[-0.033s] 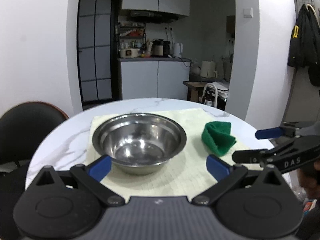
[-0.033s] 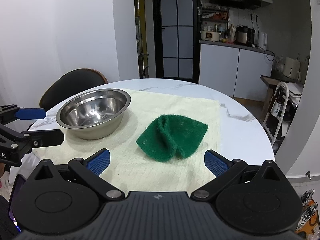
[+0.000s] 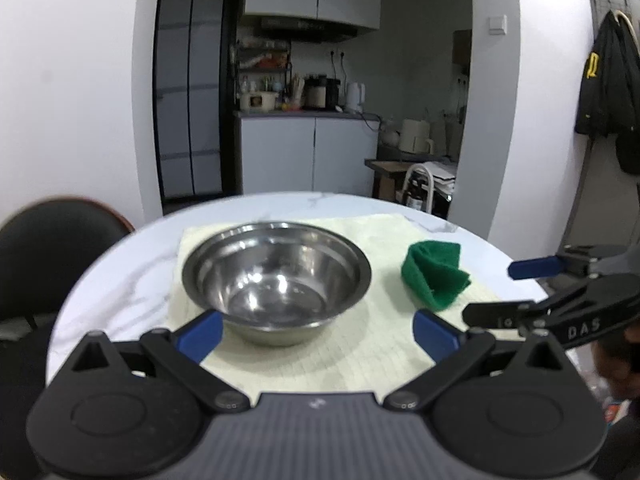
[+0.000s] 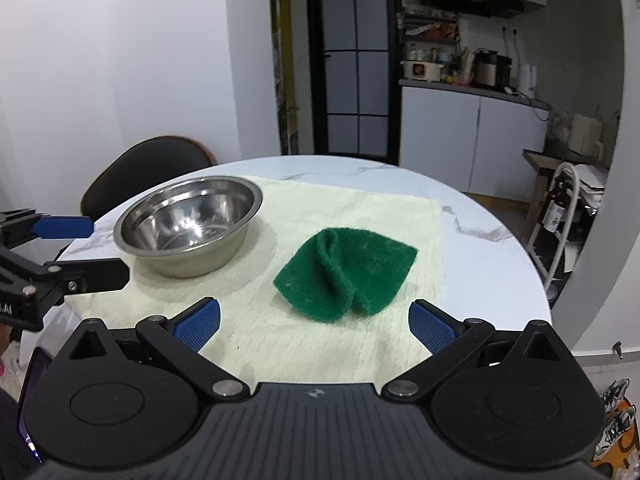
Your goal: Clean bowl
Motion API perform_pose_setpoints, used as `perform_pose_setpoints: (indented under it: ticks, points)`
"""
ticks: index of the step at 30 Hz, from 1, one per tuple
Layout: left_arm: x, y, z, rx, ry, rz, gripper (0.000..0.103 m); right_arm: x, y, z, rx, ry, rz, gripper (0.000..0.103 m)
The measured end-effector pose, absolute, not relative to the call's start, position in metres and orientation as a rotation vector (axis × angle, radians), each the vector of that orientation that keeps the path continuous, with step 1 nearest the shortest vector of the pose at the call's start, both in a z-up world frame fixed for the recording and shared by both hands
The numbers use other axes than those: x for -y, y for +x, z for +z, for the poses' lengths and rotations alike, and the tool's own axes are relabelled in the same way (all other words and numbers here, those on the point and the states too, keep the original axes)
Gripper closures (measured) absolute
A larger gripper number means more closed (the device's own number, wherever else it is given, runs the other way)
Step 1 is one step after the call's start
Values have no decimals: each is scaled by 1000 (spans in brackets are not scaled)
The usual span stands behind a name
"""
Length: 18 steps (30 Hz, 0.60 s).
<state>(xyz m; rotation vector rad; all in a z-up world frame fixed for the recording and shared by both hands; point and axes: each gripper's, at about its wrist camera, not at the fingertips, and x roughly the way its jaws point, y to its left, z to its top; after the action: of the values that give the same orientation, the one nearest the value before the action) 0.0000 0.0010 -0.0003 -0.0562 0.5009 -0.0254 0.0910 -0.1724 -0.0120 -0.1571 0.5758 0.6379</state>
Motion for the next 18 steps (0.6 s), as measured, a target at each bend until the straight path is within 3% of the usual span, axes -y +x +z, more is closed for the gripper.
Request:
perform_pose_setpoints:
  ticks: [18]
  points:
    - [-1, 2, -5, -509, -69, -59, 0, 182, 92, -8, -579, -135, 651, 0]
